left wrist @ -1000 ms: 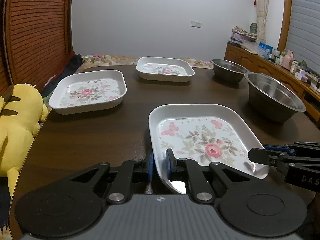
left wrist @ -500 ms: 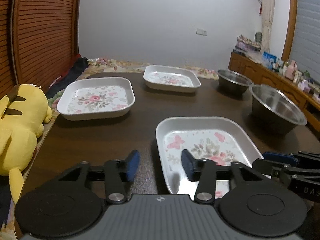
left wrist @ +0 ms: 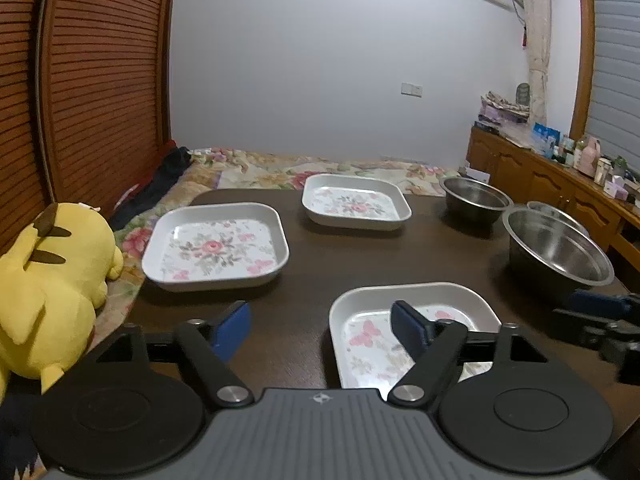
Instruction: Organize plates and bowls
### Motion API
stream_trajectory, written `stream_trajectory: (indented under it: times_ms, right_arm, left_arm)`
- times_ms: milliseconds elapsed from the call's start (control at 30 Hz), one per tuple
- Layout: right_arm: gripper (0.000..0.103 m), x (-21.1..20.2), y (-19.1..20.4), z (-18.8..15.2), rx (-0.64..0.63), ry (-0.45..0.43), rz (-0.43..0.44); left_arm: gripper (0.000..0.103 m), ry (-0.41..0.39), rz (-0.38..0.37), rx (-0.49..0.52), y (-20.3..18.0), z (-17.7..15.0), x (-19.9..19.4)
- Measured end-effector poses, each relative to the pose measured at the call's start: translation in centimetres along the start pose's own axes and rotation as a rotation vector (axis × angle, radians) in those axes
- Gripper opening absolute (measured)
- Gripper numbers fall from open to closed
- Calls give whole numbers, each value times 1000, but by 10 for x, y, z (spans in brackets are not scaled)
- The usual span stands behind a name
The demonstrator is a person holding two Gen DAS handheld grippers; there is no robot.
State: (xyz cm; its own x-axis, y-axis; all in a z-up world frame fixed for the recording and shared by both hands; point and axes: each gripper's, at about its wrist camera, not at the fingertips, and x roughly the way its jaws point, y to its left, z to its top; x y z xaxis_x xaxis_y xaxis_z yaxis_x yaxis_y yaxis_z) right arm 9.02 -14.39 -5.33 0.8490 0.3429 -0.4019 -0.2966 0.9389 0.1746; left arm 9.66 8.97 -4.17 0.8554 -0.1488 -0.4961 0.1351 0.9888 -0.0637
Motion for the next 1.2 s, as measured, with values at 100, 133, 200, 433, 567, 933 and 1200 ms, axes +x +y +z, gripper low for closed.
stream_trajectory:
  times_ms: [100,133,200,433,567,933,1200]
  right_arm:
    - [80,-4,-3,6,9,-22,2]
    - [85,-6,-3,8,12,-27,5]
    - [87,-10,-5,11,10,-34,5]
    - [103,-20,-10,21,8,-94,-20]
    - [103,-18,-14,28,-17,-102,-36]
    - [103,37,10,82,-53,-67,96]
    - [101,97,44,99,-27,65,195]
  left_arm:
    - [93,-26,32,-9,2,3,-2]
    - [95,-28,35,-15,3,4,-3]
    - [98,-32,40,-20,4,5,-3]
    - [99,-41,51,4,4,14,-3]
    - [99,-48,55,26,8,20,0]
    - [99,-60,100,34,55,38,29]
    - [96,-37,93,5,105,53,56]
